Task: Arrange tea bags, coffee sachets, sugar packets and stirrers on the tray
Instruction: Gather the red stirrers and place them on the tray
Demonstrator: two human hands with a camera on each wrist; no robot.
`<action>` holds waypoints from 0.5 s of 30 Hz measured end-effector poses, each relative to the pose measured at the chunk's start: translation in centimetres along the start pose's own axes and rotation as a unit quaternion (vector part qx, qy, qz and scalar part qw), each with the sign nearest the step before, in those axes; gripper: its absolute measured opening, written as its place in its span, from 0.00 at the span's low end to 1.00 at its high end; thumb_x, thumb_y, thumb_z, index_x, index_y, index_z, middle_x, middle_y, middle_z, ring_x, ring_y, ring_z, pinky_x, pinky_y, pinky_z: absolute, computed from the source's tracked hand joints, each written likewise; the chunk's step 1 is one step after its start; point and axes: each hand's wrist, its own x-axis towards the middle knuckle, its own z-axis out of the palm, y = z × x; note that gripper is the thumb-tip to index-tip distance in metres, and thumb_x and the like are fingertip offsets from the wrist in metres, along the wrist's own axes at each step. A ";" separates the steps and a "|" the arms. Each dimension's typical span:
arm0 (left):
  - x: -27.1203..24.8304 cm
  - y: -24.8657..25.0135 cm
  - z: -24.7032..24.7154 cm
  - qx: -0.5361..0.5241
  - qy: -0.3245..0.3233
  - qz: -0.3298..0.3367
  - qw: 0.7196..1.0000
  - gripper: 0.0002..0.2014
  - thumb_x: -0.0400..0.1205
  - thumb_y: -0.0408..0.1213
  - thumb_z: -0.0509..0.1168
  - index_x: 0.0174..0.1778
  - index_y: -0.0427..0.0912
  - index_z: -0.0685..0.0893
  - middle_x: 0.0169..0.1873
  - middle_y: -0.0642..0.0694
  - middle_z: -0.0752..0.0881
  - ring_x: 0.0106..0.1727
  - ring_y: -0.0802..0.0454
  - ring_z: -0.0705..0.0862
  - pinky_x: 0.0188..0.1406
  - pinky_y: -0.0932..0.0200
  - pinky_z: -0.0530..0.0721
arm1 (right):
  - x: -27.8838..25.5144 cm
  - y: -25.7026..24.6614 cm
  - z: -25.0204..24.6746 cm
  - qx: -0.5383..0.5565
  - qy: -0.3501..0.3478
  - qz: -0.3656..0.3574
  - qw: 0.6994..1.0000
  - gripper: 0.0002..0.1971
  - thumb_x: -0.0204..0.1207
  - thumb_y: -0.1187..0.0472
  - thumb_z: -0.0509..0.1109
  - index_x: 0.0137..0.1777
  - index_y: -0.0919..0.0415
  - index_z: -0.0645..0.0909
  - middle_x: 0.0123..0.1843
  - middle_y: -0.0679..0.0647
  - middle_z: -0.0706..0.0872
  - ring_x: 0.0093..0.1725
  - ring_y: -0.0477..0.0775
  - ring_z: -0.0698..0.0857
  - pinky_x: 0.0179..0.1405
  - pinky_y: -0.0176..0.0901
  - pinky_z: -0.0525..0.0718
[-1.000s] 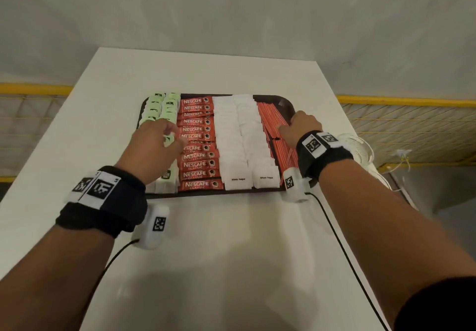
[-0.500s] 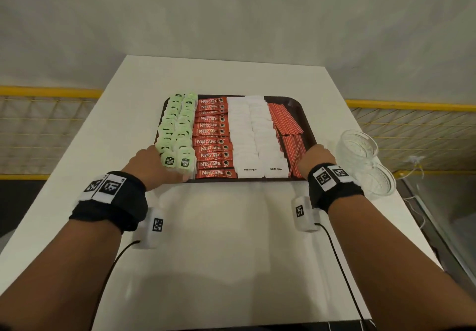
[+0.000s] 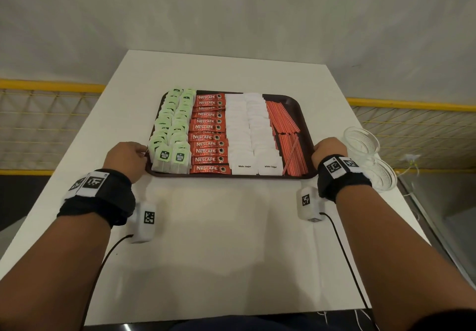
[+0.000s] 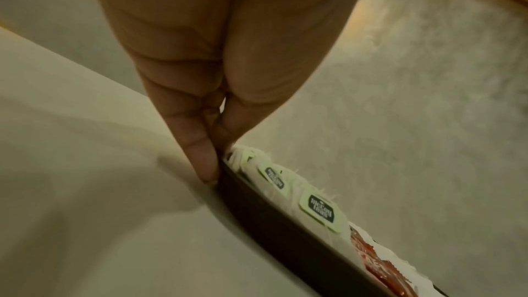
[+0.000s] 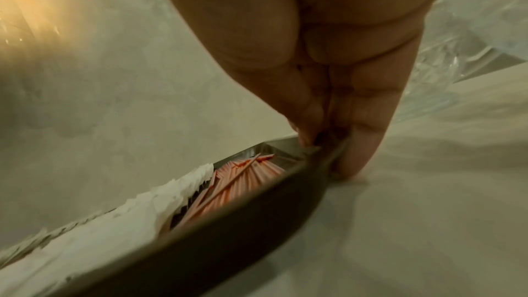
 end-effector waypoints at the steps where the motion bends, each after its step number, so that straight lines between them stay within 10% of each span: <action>1: 0.2 -0.4 -0.1 -0.010 0.001 -0.005 1.000 0.15 0.83 0.25 0.63 0.66 0.31 0.85 0.63 0.31 0.85 0.65 0.31 0.81 0.68 0.47 0.76 | 0.0 -0.2 -0.1 -0.002 -0.006 -0.004 1.000 0.11 0.79 0.65 0.65 0.56 0.65 0.86 0.57 0.61 0.87 0.57 0.61 0.86 0.50 0.42 0.79; 10: 1.1 -3.6 -1.8 -0.018 0.033 -0.025 0.999 0.15 0.84 0.25 0.63 0.64 0.32 0.86 0.63 0.32 0.86 0.65 0.31 0.81 0.67 0.48 0.76 | -0.5 -4.0 0.3 -0.018 0.002 -0.022 1.000 0.09 0.79 0.64 0.66 0.51 0.66 0.87 0.43 0.58 0.84 0.40 0.55 0.79 0.40 0.39 0.76; 15: 2.4 -6.0 -3.8 -0.003 0.052 -0.060 0.997 0.15 0.84 0.28 0.63 0.65 0.36 0.87 0.63 0.32 0.85 0.64 0.32 0.82 0.64 0.49 0.77 | -1.4 -7.9 0.8 -0.002 0.003 -0.054 0.999 0.09 0.82 0.65 0.64 0.53 0.68 0.85 0.55 0.61 0.88 0.55 0.59 0.87 0.44 0.39 0.76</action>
